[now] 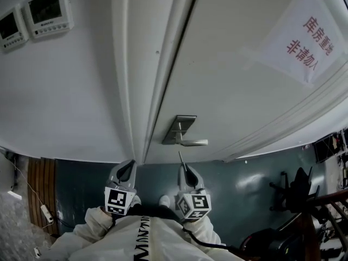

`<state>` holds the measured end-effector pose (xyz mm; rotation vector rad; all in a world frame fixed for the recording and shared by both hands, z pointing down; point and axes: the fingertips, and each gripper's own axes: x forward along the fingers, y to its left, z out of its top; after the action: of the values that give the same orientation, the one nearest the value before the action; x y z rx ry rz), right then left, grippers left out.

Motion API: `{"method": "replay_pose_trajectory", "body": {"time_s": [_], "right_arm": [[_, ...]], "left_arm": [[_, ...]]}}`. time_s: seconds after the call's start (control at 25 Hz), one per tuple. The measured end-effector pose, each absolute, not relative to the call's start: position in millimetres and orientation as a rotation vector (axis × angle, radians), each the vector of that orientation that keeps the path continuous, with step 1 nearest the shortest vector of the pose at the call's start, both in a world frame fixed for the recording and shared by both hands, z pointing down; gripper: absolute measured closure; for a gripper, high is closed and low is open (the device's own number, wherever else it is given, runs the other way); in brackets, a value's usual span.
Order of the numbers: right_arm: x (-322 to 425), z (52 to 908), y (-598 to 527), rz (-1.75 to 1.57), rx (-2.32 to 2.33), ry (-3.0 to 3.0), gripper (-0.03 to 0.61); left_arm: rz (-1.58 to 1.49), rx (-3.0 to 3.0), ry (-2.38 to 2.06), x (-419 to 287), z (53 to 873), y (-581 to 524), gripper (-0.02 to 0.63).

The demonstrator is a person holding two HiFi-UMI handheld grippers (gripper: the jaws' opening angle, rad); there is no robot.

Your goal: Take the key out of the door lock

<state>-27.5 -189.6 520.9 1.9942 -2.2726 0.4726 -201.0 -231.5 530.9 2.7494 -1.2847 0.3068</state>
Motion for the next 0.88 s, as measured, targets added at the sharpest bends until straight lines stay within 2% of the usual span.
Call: {"method": "replay_pose_trajectory", "body": {"time_s": [0.88], "right_arm": [[-27,512,-159,0.439,1.939,-2.305,0.555]], "left_arm": [[0.247,2.737,-1.331,-198,524,-205,0.615]]}}
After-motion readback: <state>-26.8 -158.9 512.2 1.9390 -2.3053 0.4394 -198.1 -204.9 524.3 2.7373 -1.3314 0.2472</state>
